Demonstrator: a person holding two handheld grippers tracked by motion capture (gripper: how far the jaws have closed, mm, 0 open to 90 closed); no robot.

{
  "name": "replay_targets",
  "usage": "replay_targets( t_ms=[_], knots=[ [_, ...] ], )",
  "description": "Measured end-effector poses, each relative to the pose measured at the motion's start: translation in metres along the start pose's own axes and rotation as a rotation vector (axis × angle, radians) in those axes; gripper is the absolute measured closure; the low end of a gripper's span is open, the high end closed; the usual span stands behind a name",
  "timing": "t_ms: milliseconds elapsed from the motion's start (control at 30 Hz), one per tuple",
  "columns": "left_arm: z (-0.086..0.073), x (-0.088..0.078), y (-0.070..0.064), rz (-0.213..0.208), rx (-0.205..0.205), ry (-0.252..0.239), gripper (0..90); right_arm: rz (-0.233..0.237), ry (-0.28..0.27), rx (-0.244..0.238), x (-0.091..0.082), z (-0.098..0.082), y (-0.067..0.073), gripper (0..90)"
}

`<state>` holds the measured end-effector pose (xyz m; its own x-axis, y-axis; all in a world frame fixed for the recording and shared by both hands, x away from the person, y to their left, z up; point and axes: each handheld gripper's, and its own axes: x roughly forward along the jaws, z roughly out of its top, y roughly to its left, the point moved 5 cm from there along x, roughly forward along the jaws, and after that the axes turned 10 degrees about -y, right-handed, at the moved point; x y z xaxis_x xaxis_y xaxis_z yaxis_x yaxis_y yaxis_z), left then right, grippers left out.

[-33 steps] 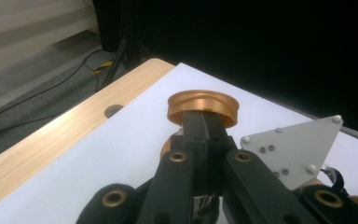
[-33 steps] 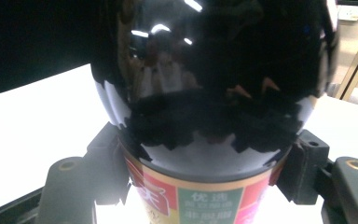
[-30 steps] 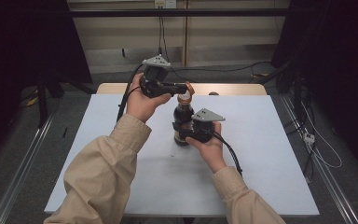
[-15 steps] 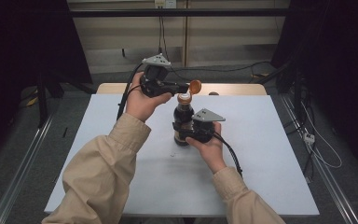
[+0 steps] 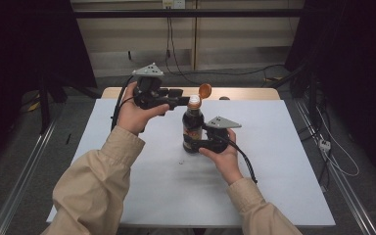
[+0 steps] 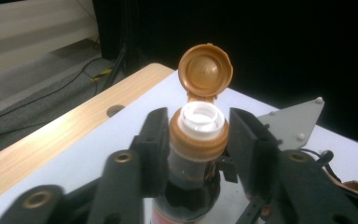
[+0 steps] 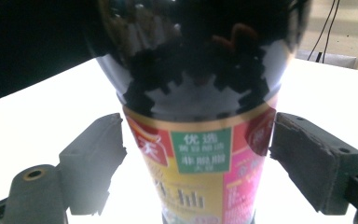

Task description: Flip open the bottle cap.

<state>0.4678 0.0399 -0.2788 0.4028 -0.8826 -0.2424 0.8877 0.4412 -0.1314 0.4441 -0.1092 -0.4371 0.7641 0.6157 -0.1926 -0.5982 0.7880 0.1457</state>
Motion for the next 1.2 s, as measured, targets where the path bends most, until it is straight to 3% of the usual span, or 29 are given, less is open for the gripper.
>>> replay_targets(
  t_ms=[100,167,333,533,733,967,1200],
  knots=[
    [-0.007,-0.006,0.001,0.005,-0.035,-0.020,45.4,0.015,0.008,-0.009,-0.007,0.001,-0.001,16.4],
    [-0.013,-0.010,0.002,-0.002,-0.036,-0.029,40.5,0.027,0.001,0.008,-0.012,0.002,-0.001,16.4],
    [-0.028,-0.021,0.006,0.016,-0.046,-0.024,32.5,0.050,0.007,-0.013,-0.026,0.002,-0.002,16.2],
    [-0.048,-0.032,0.009,0.013,-0.053,0.001,29.6,0.057,0.017,-0.010,-0.041,-0.003,-0.007,16.2],
    [-0.071,-0.039,0.006,0.006,-0.057,0.009,25.8,0.048,0.043,-0.061,-0.054,-0.010,-0.010,16.2],
    [-0.101,-0.048,-0.002,0.002,-0.036,0.038,22.1,0.056,0.048,-0.045,-0.070,-0.016,-0.013,16.2],
    [-0.124,-0.059,-0.003,0.022,-0.050,0.044,19.6,0.059,0.048,-0.034,-0.090,-0.022,-0.017,16.3]
  ],
)
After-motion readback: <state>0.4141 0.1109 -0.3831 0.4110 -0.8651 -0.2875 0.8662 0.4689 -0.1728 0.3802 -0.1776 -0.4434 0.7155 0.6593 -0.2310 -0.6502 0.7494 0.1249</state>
